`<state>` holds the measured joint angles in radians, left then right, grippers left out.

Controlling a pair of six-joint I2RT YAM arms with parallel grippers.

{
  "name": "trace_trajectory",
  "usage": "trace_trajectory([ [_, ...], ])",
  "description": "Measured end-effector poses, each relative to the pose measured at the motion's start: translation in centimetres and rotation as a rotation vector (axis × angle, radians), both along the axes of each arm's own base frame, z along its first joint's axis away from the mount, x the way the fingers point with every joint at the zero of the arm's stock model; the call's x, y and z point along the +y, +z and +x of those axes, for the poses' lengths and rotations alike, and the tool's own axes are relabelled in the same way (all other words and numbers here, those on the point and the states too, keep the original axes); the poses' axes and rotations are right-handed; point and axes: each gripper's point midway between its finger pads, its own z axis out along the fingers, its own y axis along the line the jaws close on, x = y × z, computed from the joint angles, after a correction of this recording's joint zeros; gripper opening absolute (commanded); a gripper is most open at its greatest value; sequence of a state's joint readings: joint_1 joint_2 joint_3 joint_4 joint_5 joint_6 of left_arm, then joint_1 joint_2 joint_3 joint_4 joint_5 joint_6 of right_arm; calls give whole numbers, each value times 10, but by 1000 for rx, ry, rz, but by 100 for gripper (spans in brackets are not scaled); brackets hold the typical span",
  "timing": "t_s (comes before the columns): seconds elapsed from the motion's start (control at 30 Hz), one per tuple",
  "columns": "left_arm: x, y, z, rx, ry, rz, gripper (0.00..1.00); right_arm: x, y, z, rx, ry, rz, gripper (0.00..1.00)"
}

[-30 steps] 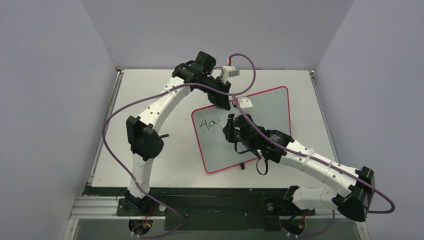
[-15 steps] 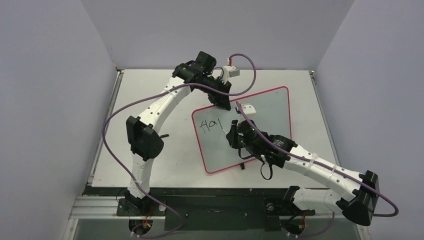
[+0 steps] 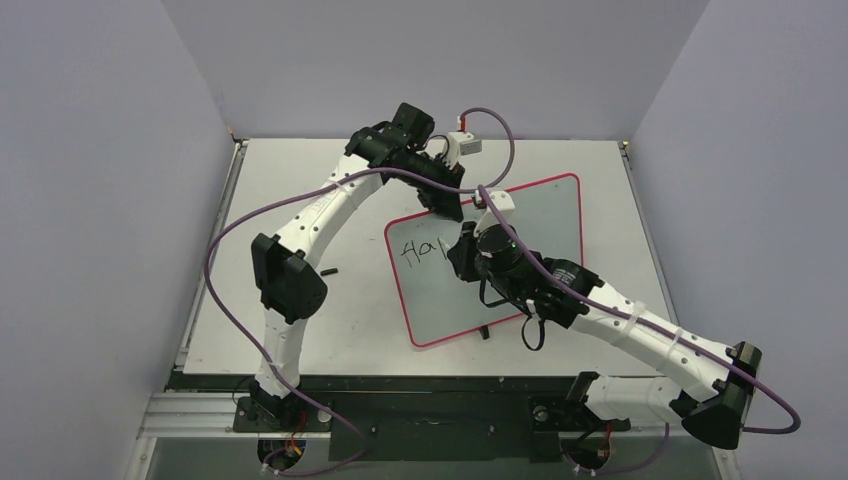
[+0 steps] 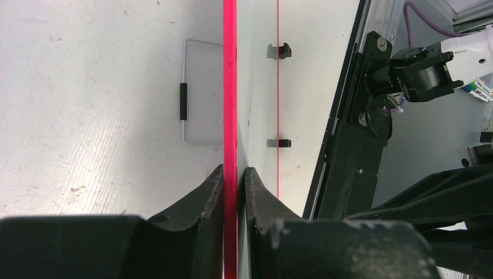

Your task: Write a sentence on the whiteboard

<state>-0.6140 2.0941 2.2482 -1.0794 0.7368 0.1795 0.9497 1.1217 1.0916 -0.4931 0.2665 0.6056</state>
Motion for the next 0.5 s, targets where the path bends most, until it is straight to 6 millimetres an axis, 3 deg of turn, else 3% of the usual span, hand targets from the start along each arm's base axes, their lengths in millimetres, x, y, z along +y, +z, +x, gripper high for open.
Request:
trace_trajectory([
  [0.23, 0, 2, -2, -7, -2, 0, 0, 5, -14, 7, 16, -8, -44, 0],
  [0.5, 0, 1, -2, -7, 1, 3, 0, 5, -15, 8, 15, -10, -51, 0],
])
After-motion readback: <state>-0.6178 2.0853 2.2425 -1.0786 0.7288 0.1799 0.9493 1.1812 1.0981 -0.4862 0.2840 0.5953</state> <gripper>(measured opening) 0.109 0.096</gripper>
